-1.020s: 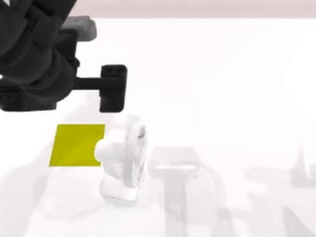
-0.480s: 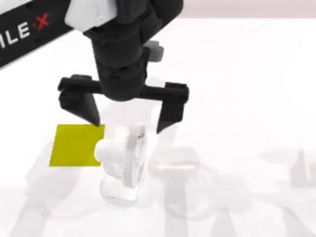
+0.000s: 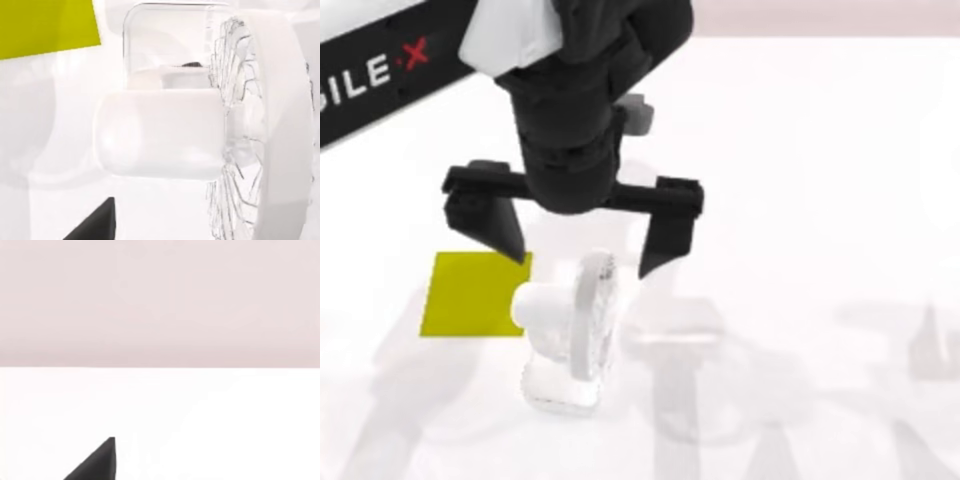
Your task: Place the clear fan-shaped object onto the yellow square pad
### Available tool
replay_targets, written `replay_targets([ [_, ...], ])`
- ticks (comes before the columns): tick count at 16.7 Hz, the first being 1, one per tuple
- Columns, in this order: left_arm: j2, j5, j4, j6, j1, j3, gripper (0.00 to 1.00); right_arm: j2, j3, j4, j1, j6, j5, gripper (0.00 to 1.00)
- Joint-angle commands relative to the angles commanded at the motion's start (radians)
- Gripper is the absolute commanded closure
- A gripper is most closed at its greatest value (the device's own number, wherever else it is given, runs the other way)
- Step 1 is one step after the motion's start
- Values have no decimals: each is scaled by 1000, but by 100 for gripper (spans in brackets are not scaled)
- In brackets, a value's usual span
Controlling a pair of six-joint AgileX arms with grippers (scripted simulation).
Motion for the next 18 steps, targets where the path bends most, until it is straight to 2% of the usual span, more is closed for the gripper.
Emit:
replay_targets([
  [5, 0, 0, 140, -1, -1, -140, 0, 0, 0, 0, 0, 0, 0, 0],
  [10, 0, 0, 158, -1, -1, -159, 0, 0, 0, 0, 0, 0, 0, 0],
  [18, 0, 0, 158, -1, -1, -159, 60, 0, 0, 0, 0, 0, 0, 0],
])
